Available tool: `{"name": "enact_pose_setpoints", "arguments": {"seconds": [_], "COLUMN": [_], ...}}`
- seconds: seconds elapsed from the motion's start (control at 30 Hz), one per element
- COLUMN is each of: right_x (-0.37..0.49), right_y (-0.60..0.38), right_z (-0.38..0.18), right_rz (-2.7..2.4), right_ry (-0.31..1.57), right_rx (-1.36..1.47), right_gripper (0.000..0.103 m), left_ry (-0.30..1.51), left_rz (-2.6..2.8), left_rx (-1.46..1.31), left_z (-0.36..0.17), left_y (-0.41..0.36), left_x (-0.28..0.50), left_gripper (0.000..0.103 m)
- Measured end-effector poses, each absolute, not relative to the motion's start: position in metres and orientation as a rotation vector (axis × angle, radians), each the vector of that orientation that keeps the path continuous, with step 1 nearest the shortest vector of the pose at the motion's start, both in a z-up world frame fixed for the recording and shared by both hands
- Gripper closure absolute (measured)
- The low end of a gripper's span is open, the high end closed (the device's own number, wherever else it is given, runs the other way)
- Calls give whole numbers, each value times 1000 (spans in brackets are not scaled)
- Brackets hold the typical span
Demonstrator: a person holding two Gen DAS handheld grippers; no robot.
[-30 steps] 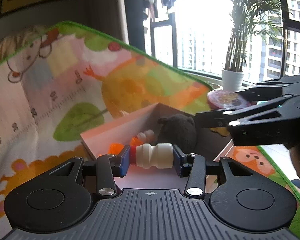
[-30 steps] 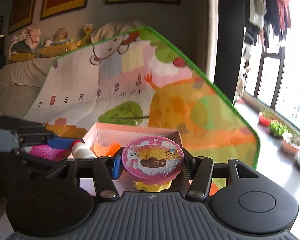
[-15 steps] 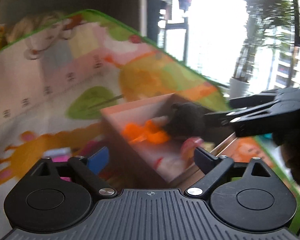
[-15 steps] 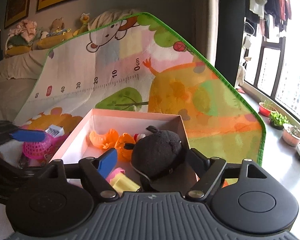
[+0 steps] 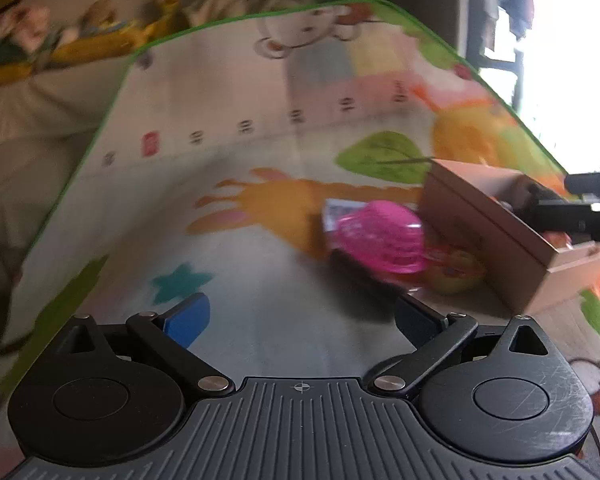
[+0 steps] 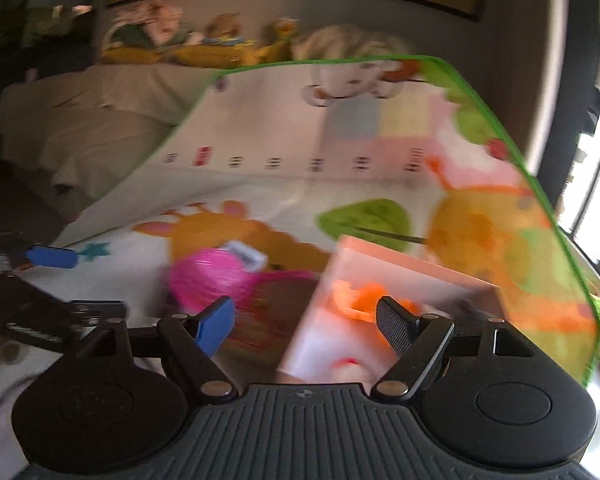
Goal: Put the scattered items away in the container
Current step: 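Grasp the pink basket with the right tool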
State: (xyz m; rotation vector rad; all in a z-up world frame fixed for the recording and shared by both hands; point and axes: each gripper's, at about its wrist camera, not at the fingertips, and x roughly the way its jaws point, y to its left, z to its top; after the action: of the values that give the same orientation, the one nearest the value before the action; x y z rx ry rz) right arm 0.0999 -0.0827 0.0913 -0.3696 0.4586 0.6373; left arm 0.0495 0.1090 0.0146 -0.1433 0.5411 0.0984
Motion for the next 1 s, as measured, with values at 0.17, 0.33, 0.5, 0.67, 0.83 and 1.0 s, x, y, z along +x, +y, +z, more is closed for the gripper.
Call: {"name": "enact_pose_setpoints", "arguments": {"seconds": [0.17, 0.33, 0.5, 0.67, 0.83, 1.0], "right_x": [114, 148, 170, 150, 104, 50], "right_y": [-31, 13, 30, 21, -12, -56], "right_z": [87, 67, 43, 57, 85, 99], "right_rz": [709, 661, 636, 660, 723, 754], "right_ry": [537, 592, 695, 648, 537, 470], "right_rx": [-371, -381, -370, -398, -430, -475], "right_gripper": [36, 23, 31, 43, 43, 45], "left_ry": [527, 511, 503, 508, 510, 529], "left_rz": [105, 91, 76, 76, 97, 105], "left_rx": [-255, -317, -349, -367, -389, -405], "left_z": [11, 9, 8, 6, 5, 3], "left_y": [127, 136, 139, 141, 143, 147], "left_x": [44, 41, 40, 42, 42, 45], "left_gripper": [1, 1, 1, 1, 1, 1]}}
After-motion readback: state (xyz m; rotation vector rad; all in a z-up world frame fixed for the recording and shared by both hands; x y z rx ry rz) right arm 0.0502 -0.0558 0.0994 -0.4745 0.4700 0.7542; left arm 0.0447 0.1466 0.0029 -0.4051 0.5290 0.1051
